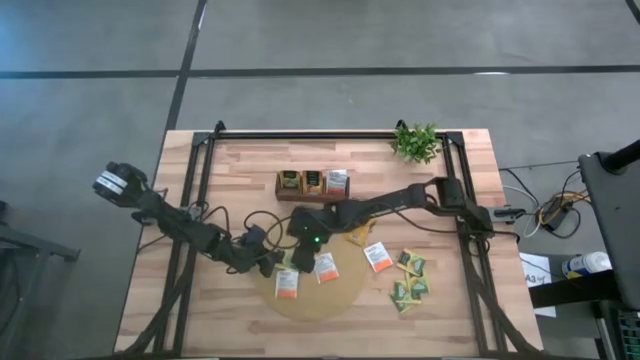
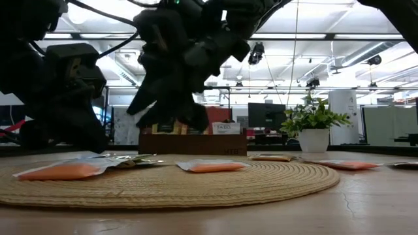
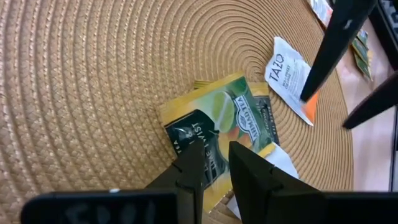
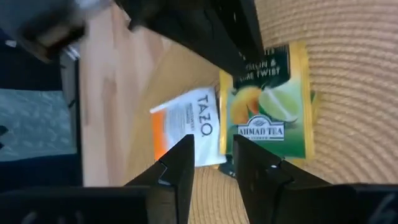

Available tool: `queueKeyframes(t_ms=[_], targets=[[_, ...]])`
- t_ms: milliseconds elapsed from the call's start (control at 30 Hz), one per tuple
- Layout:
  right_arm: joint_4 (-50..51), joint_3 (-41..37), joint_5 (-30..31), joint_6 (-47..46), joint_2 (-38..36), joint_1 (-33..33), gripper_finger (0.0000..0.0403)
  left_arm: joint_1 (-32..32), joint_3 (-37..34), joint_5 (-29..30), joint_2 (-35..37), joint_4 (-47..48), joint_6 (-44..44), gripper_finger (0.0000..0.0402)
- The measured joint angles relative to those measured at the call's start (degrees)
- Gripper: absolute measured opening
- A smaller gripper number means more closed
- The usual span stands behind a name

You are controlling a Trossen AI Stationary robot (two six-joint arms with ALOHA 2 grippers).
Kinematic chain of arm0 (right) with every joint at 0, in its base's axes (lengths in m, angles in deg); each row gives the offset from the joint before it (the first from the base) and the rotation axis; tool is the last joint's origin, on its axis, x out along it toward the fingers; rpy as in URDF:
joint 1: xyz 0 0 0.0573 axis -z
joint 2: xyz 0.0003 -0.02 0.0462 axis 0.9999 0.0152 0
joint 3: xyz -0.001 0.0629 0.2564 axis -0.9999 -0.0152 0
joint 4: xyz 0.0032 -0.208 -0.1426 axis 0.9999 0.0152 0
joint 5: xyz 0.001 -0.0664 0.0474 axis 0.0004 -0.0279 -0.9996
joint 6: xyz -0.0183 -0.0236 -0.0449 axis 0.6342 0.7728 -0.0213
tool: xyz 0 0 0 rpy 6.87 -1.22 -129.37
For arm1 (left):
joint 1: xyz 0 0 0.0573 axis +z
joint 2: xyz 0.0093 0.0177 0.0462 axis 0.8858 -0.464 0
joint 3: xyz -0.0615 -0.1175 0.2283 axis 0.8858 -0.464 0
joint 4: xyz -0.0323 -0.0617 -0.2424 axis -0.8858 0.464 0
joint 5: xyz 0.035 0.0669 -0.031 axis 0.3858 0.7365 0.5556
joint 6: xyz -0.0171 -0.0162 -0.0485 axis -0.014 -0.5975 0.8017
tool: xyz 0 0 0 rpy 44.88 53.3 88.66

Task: Pick & Place Tea
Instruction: Put the green tea bag into the left section of the wooden organizer

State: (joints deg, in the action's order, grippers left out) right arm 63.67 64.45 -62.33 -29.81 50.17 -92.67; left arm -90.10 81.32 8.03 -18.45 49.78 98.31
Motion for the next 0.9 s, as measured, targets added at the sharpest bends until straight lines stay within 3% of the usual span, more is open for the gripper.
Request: queueKeyframes(t_ms=[400,700,900], targets=[[-1.6,-0.1,6.7,-1.5,4.5,-0.2,0.0083,-0.1,0.0,-0.2,4.9,1.4,0.4,0.0069],[0.7,-0.1,6.7,0.3,4.8,-0.3,0.007,-0.1,-0.1,0.1,12.3,17.5,8.1,0.0069],[0.2,-0.2,6.7,0.3,4.9,-0.3,0.0075,0.0,-0.1,-3.0,10.2,13.6,10.6,0.0069]])
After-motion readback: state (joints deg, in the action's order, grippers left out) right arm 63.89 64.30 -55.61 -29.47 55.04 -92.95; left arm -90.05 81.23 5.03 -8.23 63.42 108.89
